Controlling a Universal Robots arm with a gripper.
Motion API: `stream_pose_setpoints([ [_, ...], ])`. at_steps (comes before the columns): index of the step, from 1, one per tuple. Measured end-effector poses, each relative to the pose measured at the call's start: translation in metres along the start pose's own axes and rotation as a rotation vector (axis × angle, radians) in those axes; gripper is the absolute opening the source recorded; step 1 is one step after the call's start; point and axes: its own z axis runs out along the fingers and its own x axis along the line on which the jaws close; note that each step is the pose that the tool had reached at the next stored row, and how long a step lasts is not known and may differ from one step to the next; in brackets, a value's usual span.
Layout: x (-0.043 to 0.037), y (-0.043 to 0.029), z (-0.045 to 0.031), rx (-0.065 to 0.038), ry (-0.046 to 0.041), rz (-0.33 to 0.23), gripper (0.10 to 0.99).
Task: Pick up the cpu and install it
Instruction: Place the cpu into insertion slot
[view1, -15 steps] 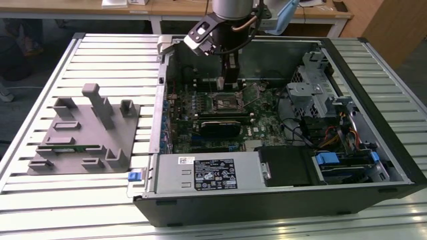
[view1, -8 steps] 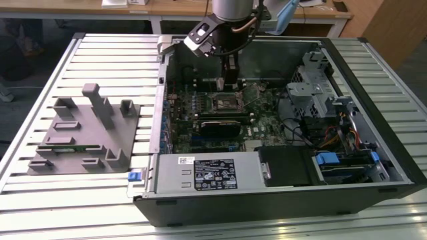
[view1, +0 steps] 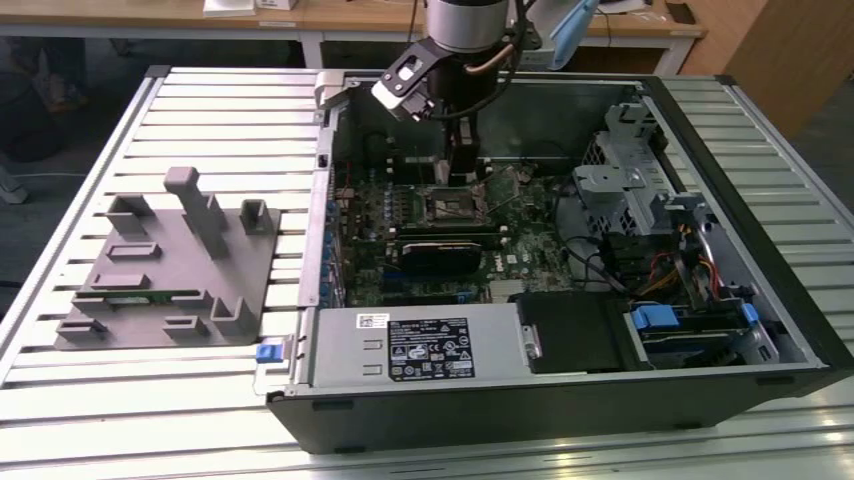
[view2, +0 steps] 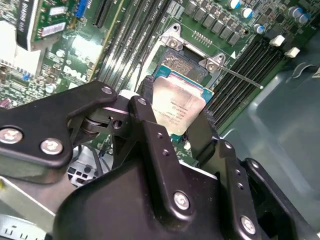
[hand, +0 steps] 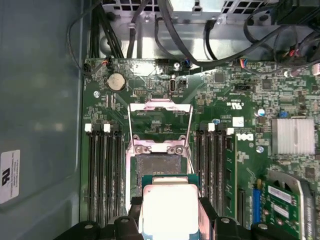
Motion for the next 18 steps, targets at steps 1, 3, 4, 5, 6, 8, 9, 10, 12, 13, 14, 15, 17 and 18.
stream_pose_setpoints([
  [1, 0.0009, 0.0004, 0.0019, 0.0, -0.0001, 0.0, 0.525],
  [3, 0.0023, 0.0006, 0.0055, 0.0, 0.0001, 0.0, 0.525],
  [4, 0.0026, 0.0007, 0.0073, 0.0, -0.0001, 0.0, 0.525],
  [5, 0.0027, 0.001, 0.0092, 0.0, 0.0, 0.0, 0.525],
  [6, 0.0029, 0.0014, 0.011, 0.0, 0.0, 0.0, 0.525],
  [8, 0.003, 0.0015, 0.0147, 0.0, 0.0001, 0.0, 0.525],
  [9, 0.0032, 0.0017, 0.0182, 0.0, 0.0, 0.0, 0.525],
  [10, 0.0033, 0.0018, 0.02, 0.0, 0.0, 0.0, 0.525],
  [12, 0.0036, 0.0018, 0.0236, 0.0, 0.0, 0.0, 0.525],
  [13, 0.0039, 0.0019, 0.0254, 0.0, -0.0001, 0.0, 0.525],
  [14, 0.004, 0.0019, 0.0272, 0.0, 0.0, 0.0, 0.525],
  [15, 0.0043, 0.002, 0.0284, 0.0, 0.0, 0.0, 0.525],
  [17, 0.0045, 0.0021, 0.0293, 0.0, -0.0001, 0.0, 0.525],
  [18, 0.0045, 0.0021, 0.0297, 0.0, -0.0001, 0.0, 0.525],
])
